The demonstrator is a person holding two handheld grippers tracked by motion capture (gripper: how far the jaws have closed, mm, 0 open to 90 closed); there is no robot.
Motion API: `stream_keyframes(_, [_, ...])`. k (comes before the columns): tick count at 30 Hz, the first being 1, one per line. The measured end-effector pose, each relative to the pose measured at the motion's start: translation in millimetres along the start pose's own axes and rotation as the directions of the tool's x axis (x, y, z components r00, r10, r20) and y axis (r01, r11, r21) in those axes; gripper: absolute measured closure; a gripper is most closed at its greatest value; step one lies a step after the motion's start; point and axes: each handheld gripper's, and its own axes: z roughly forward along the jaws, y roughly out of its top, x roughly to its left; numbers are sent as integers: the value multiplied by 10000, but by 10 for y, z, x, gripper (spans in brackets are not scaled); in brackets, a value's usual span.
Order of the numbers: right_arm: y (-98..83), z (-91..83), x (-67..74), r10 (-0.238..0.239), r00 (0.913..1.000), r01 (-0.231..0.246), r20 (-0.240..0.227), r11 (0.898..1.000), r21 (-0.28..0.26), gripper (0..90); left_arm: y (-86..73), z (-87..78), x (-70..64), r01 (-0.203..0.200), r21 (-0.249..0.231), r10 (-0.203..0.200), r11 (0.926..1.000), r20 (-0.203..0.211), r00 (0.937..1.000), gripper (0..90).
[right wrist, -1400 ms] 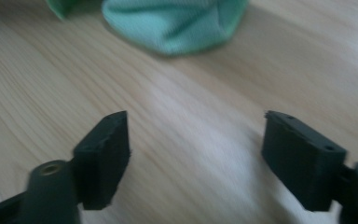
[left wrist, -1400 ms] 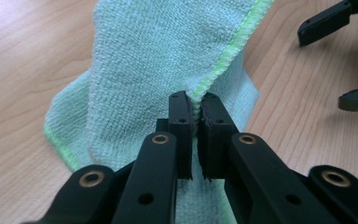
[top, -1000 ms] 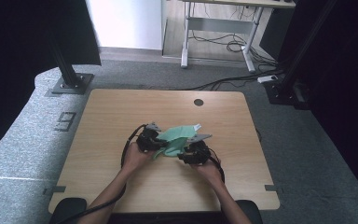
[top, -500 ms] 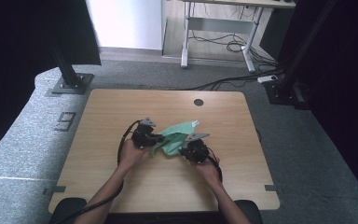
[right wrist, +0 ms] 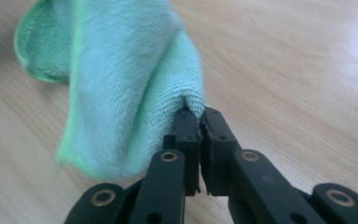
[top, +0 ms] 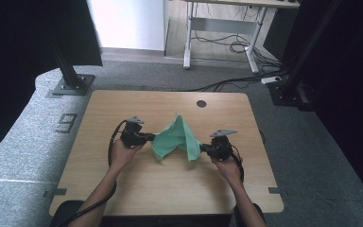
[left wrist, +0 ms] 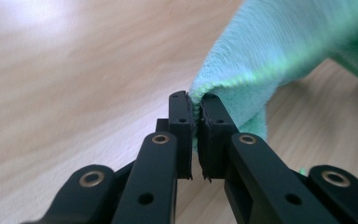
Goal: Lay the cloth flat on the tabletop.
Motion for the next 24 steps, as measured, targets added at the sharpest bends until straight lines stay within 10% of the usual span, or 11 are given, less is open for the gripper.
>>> stream_keyframes(7, [-88, 20, -26, -78, 9999, 75, 154, 9998, 167, 652, -245, 162, 164, 20, 626, 45, 9980, -1049, 9945, 655])
stream_keyframes(17, [-177, -327, 113, -432, 9988, 432, -231, 9991, -19, 611, -325, -278, 146, -414, 385, 455, 9984, -1138, 9925, 470])
stream_keyframes(24, [-341, -320, 323, -873, 9920, 900, -915, 9956, 252, 625, -469, -507, -107, -1007, 102, 1011, 9949, -569, 9933, 428])
